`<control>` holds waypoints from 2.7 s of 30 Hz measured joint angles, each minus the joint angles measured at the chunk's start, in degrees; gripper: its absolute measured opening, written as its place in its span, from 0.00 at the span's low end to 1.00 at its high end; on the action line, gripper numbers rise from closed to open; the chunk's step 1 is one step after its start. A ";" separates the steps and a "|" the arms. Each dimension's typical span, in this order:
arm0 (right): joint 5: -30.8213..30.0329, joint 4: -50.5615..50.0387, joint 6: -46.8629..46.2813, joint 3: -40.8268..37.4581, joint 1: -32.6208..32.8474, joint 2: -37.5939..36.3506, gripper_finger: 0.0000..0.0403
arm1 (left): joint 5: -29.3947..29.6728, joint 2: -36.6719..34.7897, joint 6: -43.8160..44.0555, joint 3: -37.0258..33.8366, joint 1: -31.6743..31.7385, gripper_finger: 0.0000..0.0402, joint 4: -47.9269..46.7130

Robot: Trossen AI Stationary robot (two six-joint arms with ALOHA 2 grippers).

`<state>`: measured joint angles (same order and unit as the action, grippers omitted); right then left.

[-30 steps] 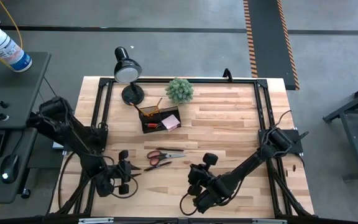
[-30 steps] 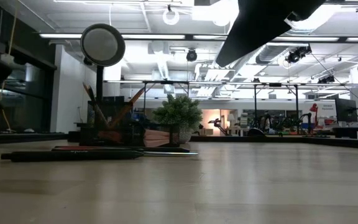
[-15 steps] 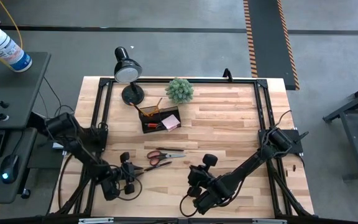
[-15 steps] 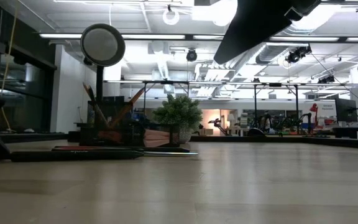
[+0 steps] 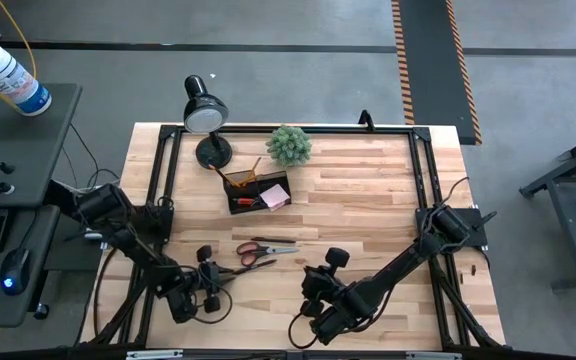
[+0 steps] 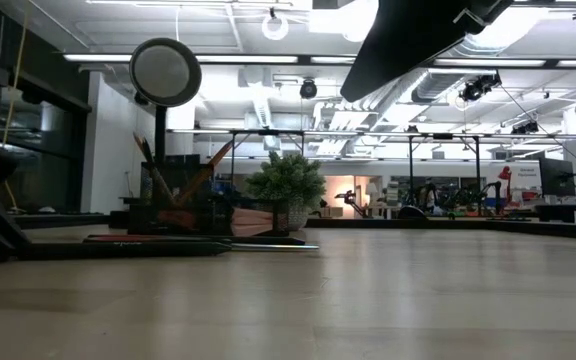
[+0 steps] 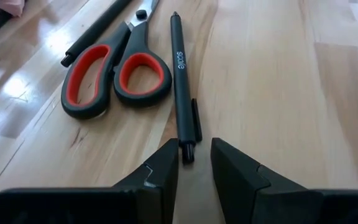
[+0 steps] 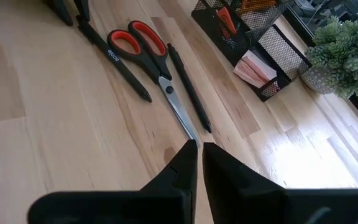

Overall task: Pick and place office supplies into organizer
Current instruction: Put the bottom pen into the desktop organizer

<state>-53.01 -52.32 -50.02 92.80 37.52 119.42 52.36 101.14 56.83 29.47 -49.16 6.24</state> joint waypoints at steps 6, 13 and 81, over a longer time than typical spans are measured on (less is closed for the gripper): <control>0.02 0.07 0.02 0.01 0.01 -0.02 0.04 | -1.91 -0.11 -3.14 0.04 2.43 0.21 1.54; 0.02 0.11 0.08 0.01 0.02 -0.04 0.05 | -3.46 -0.07 -8.54 0.00 4.56 0.21 3.91; 0.85 0.26 -0.36 0.01 0.02 -0.04 0.02 | -21.70 -15.74 -27.25 -0.09 7.42 0.08 4.33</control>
<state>-52.16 -52.06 -50.38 92.82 37.54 119.37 30.66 85.41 29.59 29.39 -41.73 10.57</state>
